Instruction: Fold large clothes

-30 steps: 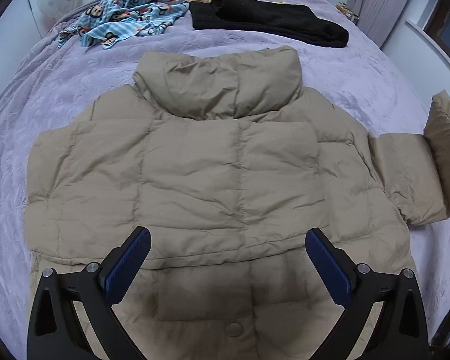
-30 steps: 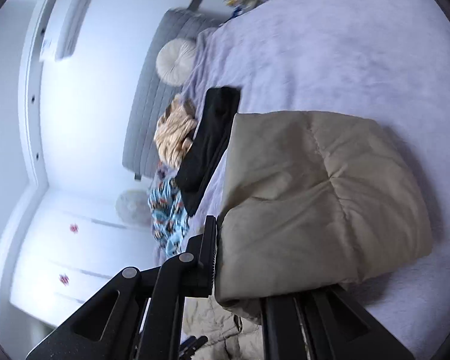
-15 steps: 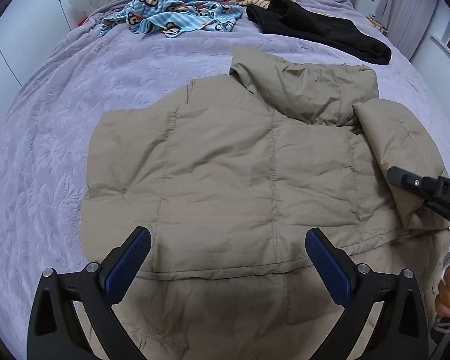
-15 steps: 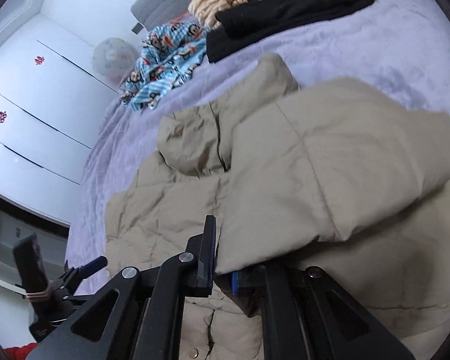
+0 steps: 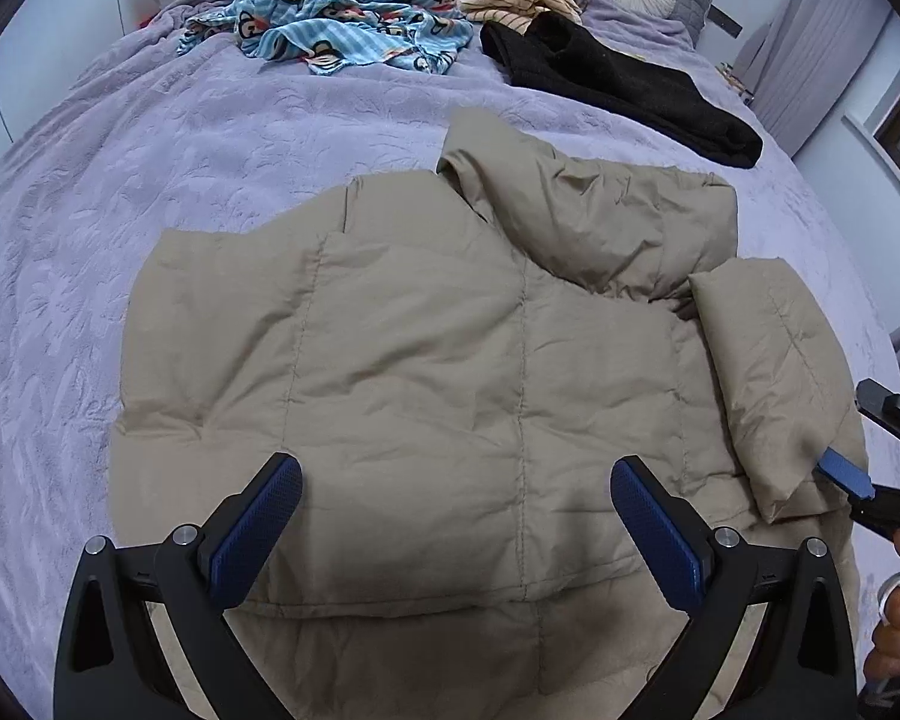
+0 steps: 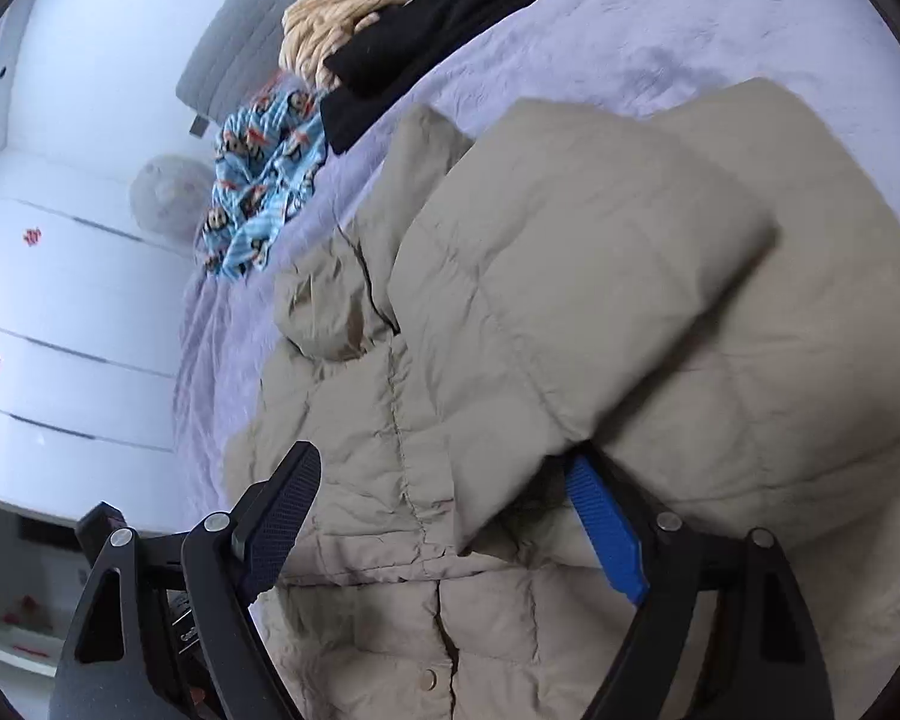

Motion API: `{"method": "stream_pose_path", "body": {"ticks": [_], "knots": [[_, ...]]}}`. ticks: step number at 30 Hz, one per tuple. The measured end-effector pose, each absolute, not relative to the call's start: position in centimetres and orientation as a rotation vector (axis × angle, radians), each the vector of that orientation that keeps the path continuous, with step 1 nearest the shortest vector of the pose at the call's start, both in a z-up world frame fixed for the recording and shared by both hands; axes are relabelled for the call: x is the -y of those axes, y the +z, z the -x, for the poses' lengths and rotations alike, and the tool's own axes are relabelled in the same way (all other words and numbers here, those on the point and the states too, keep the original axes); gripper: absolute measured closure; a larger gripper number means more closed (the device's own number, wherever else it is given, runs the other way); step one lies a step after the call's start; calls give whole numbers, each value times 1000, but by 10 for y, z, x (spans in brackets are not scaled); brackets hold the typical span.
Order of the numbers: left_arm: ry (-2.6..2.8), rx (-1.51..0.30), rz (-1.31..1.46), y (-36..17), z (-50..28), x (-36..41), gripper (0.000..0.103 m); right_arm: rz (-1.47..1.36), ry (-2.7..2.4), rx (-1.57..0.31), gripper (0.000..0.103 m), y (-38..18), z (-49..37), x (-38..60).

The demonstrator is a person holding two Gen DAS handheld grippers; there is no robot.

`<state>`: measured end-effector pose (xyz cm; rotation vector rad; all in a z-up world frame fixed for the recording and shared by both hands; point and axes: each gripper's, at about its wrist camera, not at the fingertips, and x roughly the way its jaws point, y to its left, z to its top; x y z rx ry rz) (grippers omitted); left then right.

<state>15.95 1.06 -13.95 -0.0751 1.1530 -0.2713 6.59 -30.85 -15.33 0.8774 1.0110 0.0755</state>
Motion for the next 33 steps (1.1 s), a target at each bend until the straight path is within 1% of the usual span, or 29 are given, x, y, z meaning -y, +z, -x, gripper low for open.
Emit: {"method": "stream_pose_path", "body": {"ticks": [3,4,6,7,8,10,11,16,21,23,24,25,26,27,28,30,33], "knots": [[-282,-1156,114,-141,-167,-21,0,-1031,-6,-946,17,-155,-53,339],[-284,-1159,127,-142,-169,-25,0,-1089,-31,-924,20,-159,-52,349],[-305,-1167,160,-145,-170,-32,0,-1175,-48,-883,41,-163,-57,359],[-321,-1174,189,-146,-170,-35,0,-1197,-50,-871,63,-165,-62,361],[-344,-1185,230,-146,-171,-40,0,-1191,-47,-873,76,-164,-68,359],[-394,-1195,317,-147,-172,-48,0,-1134,-2,-867,85,-157,-82,346],[-416,-1197,356,-147,-173,-53,0,-1083,45,-869,86,-149,-89,335],[-439,-1190,486,-146,-179,-73,0,-708,242,-943,86,-121,-113,244],[-503,-1196,628,-149,-183,-87,0,-462,323,-1067,86,-140,-112,164],[-538,-1205,642,-150,-185,-85,0,-416,323,-1095,83,-147,-111,152],[-555,-1207,649,-150,-186,-82,0,-388,312,-1111,83,-149,-111,148],[-579,-1209,665,-150,-186,-79,0,-345,305,-1133,68,-152,-112,143],[-607,-1209,690,-150,-186,-77,0,-304,312,-1152,43,-153,-111,137],[-633,-1206,721,-149,-186,-74,0,-282,320,-1155,31,-152,-109,135],[-655,-1203,747,-149,-186,-72,0,-263,323,-1149,22,-150,-108,133],[-688,-1211,761,-149,-185,-66,0,-229,320,-1126,22,-142,-101,131],[-675,-1255,684,-156,-189,-50,0,-263,294,-1104,22,-130,-85,149]]}}
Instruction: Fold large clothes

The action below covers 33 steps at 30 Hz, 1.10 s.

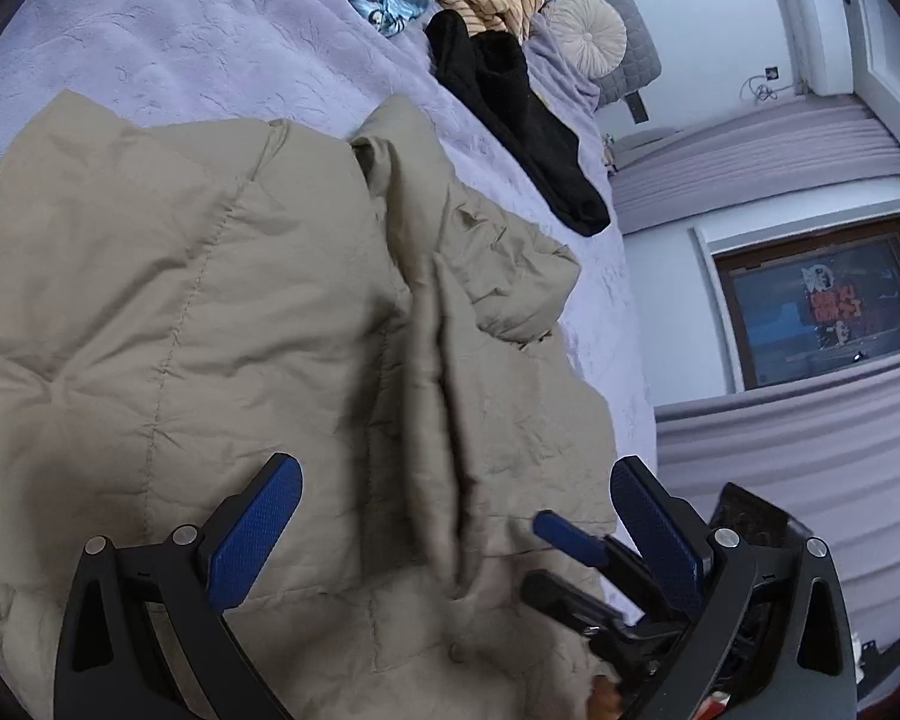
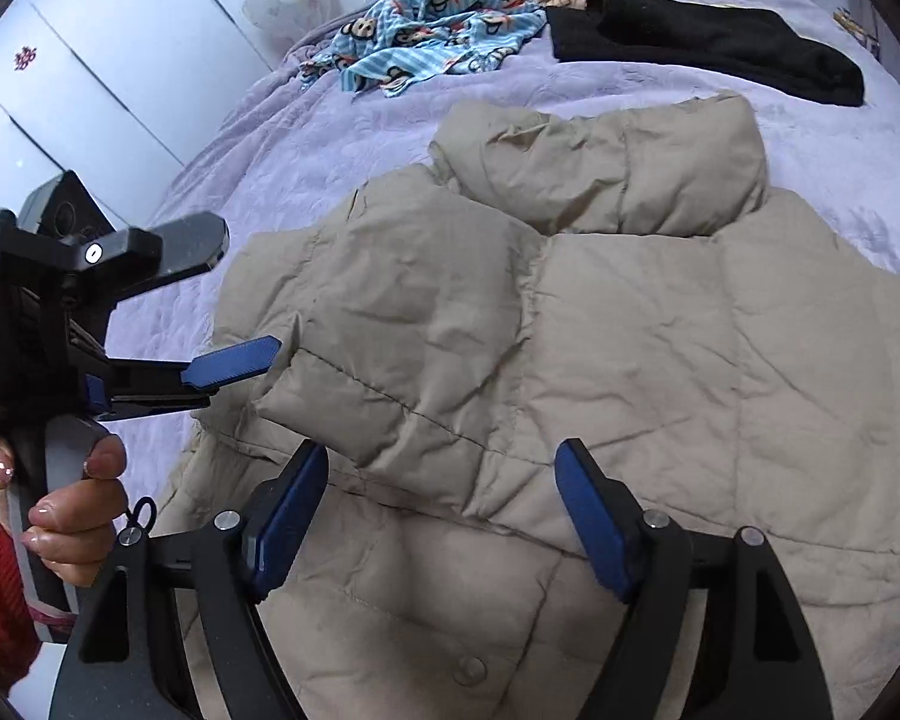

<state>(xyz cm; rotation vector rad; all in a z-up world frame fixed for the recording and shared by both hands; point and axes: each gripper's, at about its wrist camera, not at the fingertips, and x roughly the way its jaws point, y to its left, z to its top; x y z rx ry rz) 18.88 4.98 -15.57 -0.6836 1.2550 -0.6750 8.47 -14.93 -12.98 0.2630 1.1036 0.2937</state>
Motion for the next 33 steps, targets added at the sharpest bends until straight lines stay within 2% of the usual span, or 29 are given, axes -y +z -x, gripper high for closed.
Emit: {"method": "stream_pose_path", "body": {"ticks": [7,8,9,10,11,12,20,23,25,27,28,29,30,33], "knots": [[-671,-1317,526,-170,-196,1,1,-434,185,-1141,22,-139,-39,230],[-664,-1321,503,-170,-197,9,11,-443,177,-1146,22,-142,-36,236],[-662,-1330,482,-172,-198,16,37,-453,169,-1151,22,-144,-34,241],[-660,-1352,463,-175,-201,24,53,-463,165,-1154,22,-147,-31,245],[-666,-1371,461,-177,-202,29,87,-473,158,-1155,22,-150,-29,249],[-666,-1381,472,-177,-203,32,93,-477,158,-1153,22,-151,-28,251],[-662,-1133,510,-102,-202,10,93,-337,135,-1135,23,-152,-25,261],[-619,-1134,471,-102,-203,-4,93,-293,66,-1126,24,-152,-27,286],[-588,-1190,451,-120,-204,-8,93,-279,-5,-1109,25,-149,-28,309],[-562,-1242,408,-143,-200,-10,93,-287,-69,-1097,45,-151,-29,336],[-541,-1263,360,-156,-197,-7,93,-312,-92,-1110,68,-156,-30,351],[-524,-1281,314,-169,-193,-2,93,-327,-117,-1125,95,-163,-30,362],[-514,-1295,297,-180,-191,2,93,-338,-147,-1141,103,-171,-31,371],[-485,-1290,297,-189,-187,2,92,-432,-131,-1148,103,-191,-28,389]]}}
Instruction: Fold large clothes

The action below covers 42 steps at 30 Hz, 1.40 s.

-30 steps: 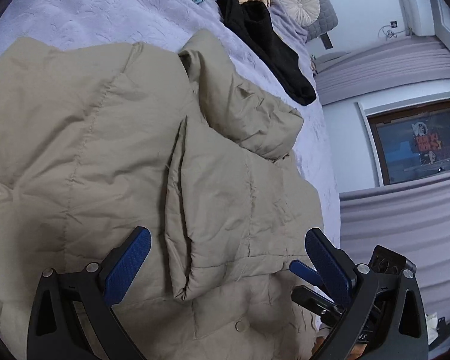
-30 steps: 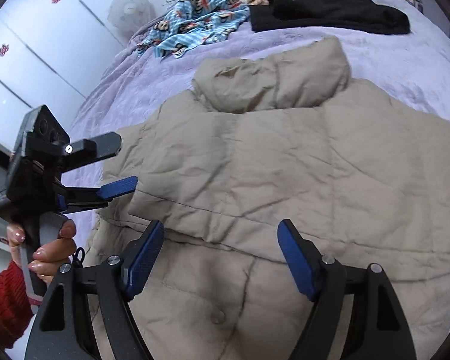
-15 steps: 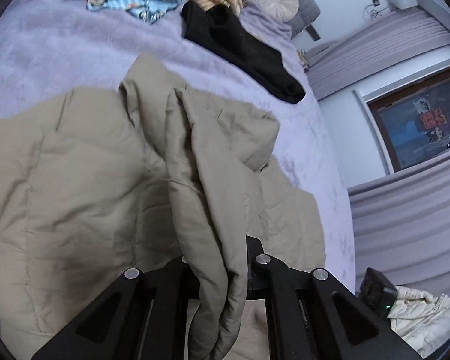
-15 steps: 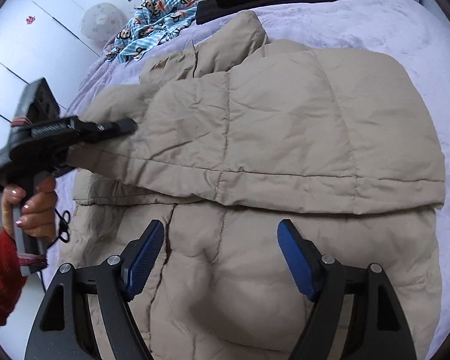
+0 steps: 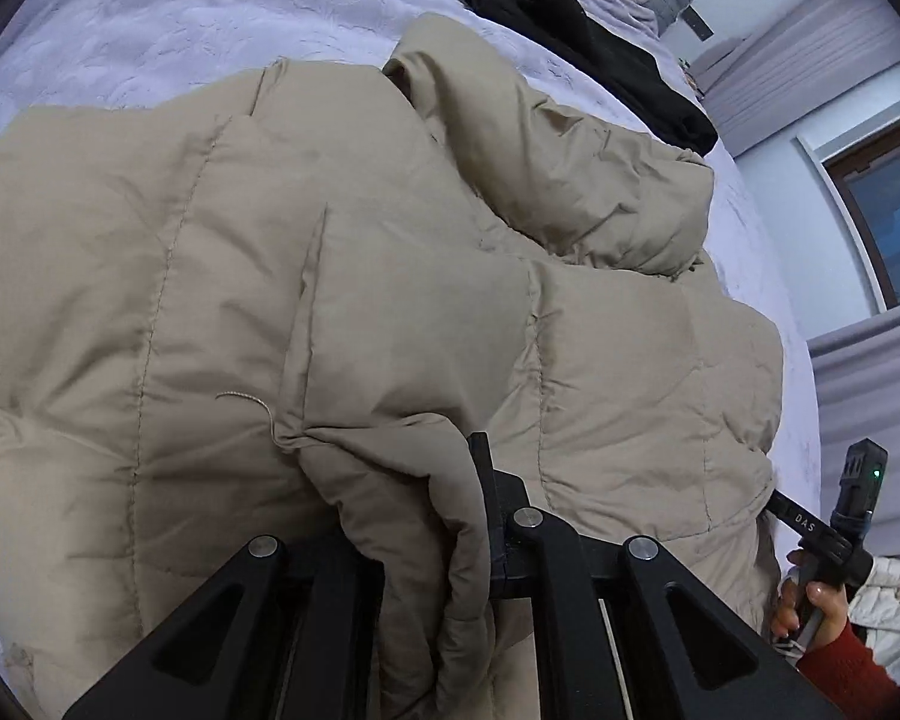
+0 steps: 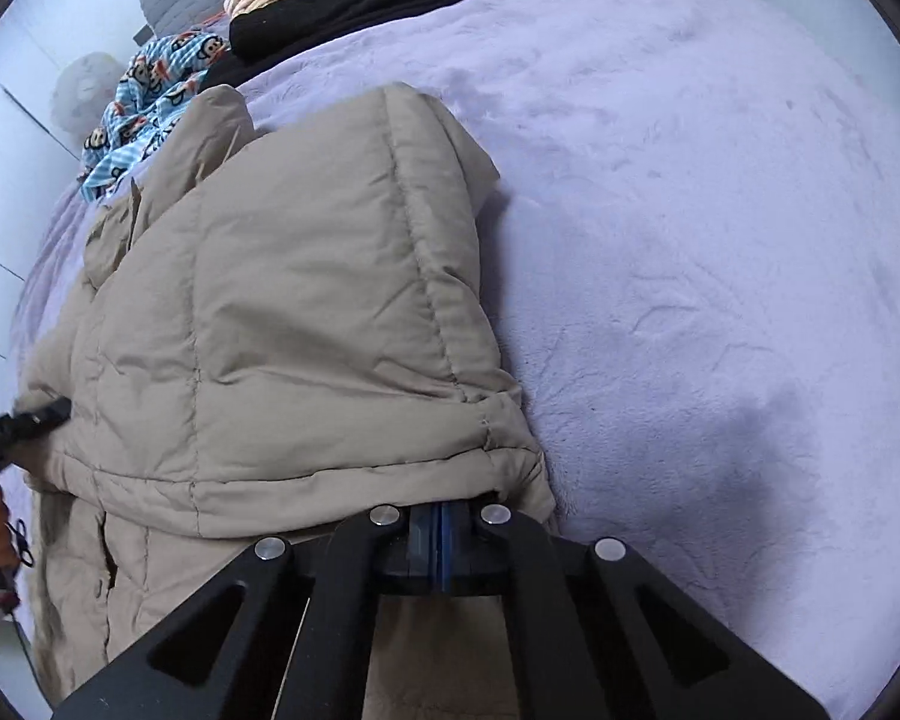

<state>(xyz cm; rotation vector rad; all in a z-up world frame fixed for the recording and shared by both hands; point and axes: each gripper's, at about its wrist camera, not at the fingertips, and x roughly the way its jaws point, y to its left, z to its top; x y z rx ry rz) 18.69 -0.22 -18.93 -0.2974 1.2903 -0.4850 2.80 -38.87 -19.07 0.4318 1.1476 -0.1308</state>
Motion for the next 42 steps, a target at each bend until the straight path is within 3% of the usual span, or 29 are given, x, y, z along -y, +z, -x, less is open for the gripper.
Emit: {"method": "stream_pose_path", "body": {"ticks": [4,9,15,20,24,28,33,42], "knots": [[-421,-1278,233,-175,-186,-7,83,-385,-147,-1142,103,-191,-28,382],[-272,-1195,117,-146,-182,-40,55,-424,-142,-1179,103,-182,-29,380],[-297,-1144,146,-115,-180,-55,55,-299,-38,-1219,95,-145,2,337],[-375,-1127,117,-114,-182,-15,54,-312,-80,-1065,95,-112,-15,353],[-318,-1152,30,-154,-192,11,54,-399,-77,-1029,95,-122,-65,377],[-322,-1147,32,-182,-199,21,54,-333,-120,-1098,96,-166,-102,378],[-320,-1140,-30,-183,-201,33,54,-425,-152,-1087,97,-193,-104,395],[-255,-1146,-36,-155,-163,-1,54,-261,-186,-1091,94,-160,-78,375]]}}
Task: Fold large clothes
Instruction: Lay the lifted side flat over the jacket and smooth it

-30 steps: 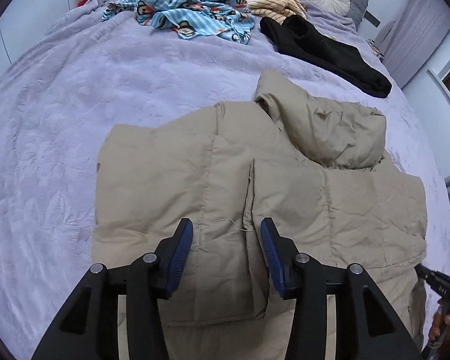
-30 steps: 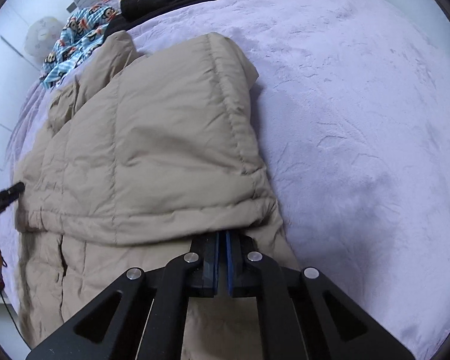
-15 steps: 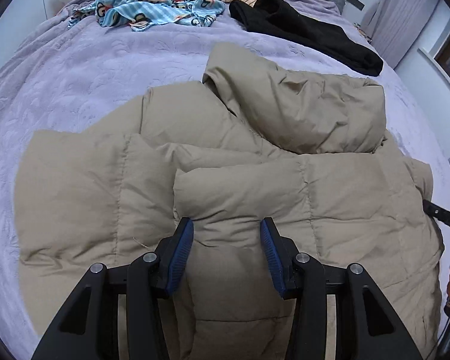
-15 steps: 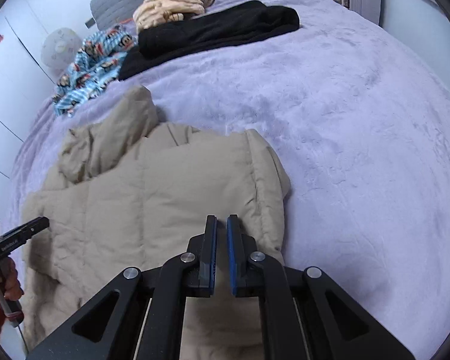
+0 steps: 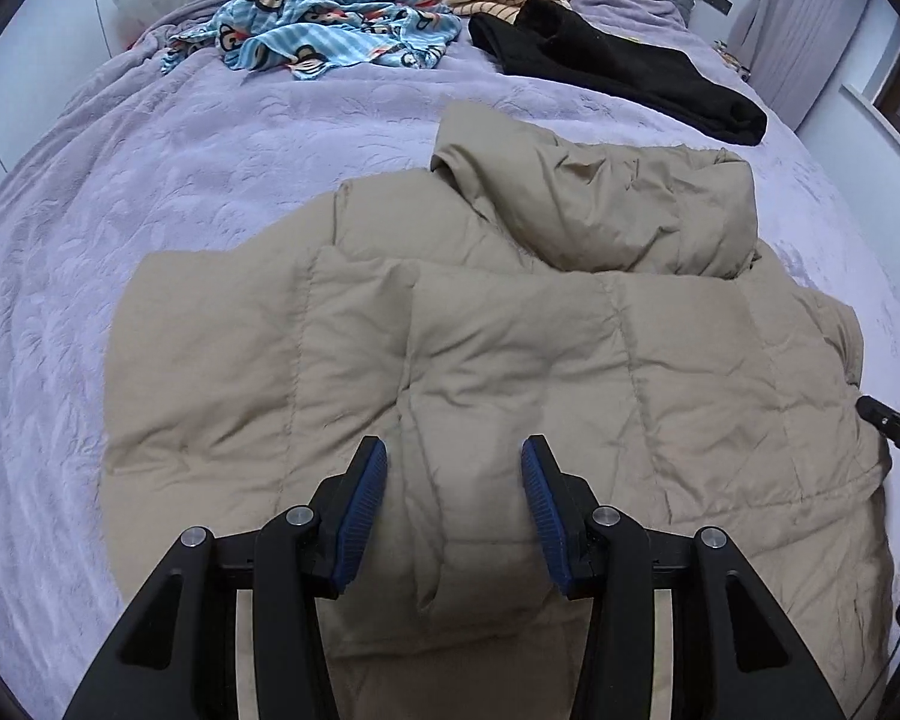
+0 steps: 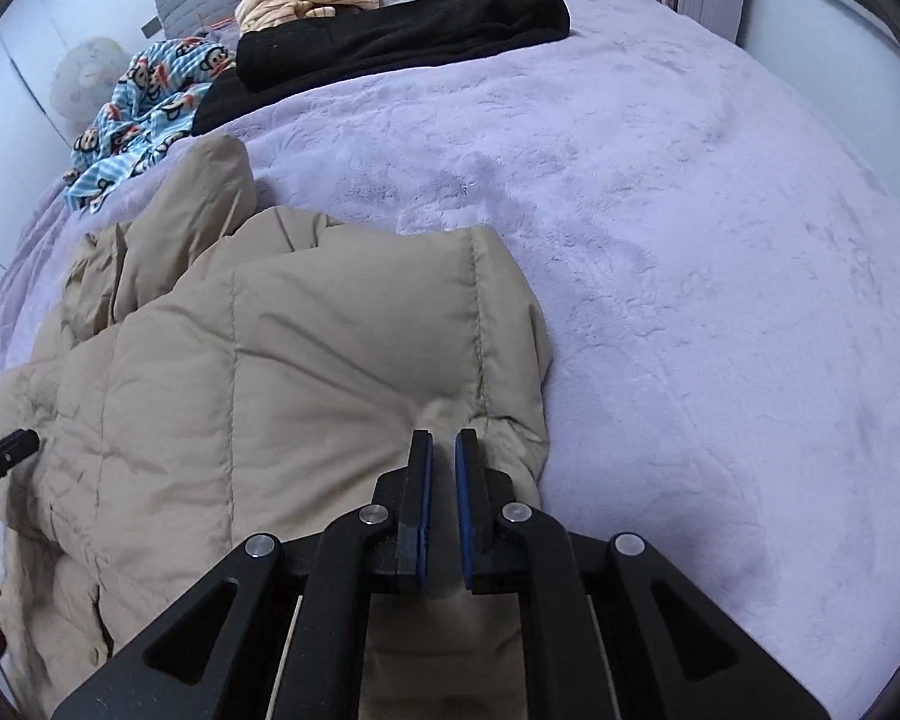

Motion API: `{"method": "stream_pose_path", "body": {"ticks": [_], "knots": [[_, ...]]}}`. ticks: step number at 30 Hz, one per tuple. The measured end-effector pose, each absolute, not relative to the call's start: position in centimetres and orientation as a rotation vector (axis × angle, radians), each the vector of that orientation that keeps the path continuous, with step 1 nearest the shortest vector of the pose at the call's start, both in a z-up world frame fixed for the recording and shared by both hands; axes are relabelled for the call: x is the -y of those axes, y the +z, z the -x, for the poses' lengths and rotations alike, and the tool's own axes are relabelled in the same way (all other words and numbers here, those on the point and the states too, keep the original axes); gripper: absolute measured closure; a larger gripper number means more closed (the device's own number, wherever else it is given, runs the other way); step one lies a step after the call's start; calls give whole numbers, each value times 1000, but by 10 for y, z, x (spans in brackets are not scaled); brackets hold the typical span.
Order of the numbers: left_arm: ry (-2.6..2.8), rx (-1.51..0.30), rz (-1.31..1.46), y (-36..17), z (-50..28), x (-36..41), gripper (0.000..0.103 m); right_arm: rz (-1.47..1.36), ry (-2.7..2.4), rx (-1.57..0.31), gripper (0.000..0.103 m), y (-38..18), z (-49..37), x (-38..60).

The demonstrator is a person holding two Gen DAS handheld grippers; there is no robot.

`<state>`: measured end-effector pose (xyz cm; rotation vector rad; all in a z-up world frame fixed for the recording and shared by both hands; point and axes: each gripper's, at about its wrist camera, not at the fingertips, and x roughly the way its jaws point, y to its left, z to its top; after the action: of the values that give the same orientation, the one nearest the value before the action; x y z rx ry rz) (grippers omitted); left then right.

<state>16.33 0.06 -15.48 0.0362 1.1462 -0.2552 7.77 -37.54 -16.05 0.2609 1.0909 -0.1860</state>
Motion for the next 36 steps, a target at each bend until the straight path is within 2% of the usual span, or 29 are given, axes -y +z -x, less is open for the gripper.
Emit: {"method": "stream_pose_path", "body": {"ticks": [6,12,15,17,21,22,24,25,30,33,36], "knots": [[-220,-1175,-20,-167,-149,-15,54,-170,-191,-1077,91,-145,-38,355],[-183,-1194,-58,-154,-140,-9,53,-197,-193,-1116,91,-144,-29,359],[-177,-1206,-58,-148,-134,-10,53,-266,-183,-1115,79,-134,-24,362],[-175,-1213,-55,-145,-130,-10,53,-308,-182,-1114,64,-129,-18,364],[-170,-1228,-45,-142,-123,-10,53,-351,-179,-1127,62,-127,-6,363],[-167,-1227,-47,-141,-121,-10,51,-359,-178,-1133,62,-128,-3,363],[-157,-1210,-51,-139,-117,-9,6,-367,-177,-1145,62,-130,0,363],[-150,-1184,-50,-135,-114,-8,3,-369,-174,-1150,62,-131,1,362],[-148,-1184,-66,-133,-107,-3,3,-389,-162,-1164,60,-135,7,360],[-130,-1185,-70,-132,-105,-1,3,-394,-151,-1164,57,-135,8,358],[-121,-1192,-68,-131,-101,0,3,-409,-135,-1158,49,-131,10,355]]}}
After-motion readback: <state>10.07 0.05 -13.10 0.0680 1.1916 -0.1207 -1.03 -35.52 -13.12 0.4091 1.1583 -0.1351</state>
